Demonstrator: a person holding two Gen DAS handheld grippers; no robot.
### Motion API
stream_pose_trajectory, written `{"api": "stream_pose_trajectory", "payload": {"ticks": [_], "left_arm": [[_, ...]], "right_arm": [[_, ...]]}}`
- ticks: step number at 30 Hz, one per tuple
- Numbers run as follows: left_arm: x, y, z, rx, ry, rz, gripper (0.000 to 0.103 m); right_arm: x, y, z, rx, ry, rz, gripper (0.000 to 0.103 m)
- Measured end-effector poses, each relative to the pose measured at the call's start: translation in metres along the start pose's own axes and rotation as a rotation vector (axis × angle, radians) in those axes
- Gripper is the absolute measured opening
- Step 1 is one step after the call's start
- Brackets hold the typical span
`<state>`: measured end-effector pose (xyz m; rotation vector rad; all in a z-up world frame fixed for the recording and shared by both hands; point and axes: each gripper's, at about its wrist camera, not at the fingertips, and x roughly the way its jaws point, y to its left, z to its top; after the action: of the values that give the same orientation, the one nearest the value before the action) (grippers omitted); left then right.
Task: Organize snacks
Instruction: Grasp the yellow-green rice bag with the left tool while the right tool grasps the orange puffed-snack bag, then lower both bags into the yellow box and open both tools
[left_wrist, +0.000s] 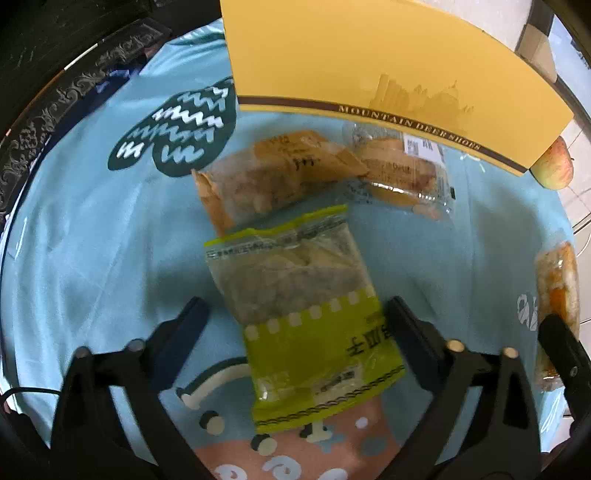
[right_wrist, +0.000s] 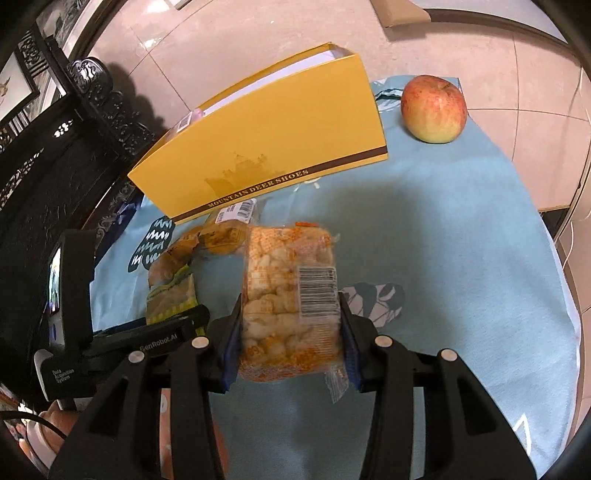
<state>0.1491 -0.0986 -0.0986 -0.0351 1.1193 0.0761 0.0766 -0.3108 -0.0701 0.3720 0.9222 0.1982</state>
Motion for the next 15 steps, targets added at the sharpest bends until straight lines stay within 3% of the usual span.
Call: {"api": "stream_pose_trajectory", "payload": {"ticks": [1, 4, 8, 15], "left_arm": [[-0.002, 0.000, -0.001, 0.014, -0.010, -0.005, 0.069], [-0.007, 0.005, -0.004, 0.032, 0.006, -0.048, 0.061], [-0.017, 0.018, -0.008, 0.038, 0.002, -0.048, 0.060], [-0.061, 0.032, -0.005, 0.057, -0.088, -0.064, 0.060]], "right_arm": [[0.001, 0.000, 0.000, -0.001, 0.003, 0.001, 0.046], [-0.001, 0.002, 0.000, -0.008, -0.002, -0.004, 0.046], [-0.004, 0.004, 0.000, -0.014, -0.012, 0.003, 0.046], [-0.020, 0.014, 0.002, -0.042, -0.067, 0.006, 0.046]]}}
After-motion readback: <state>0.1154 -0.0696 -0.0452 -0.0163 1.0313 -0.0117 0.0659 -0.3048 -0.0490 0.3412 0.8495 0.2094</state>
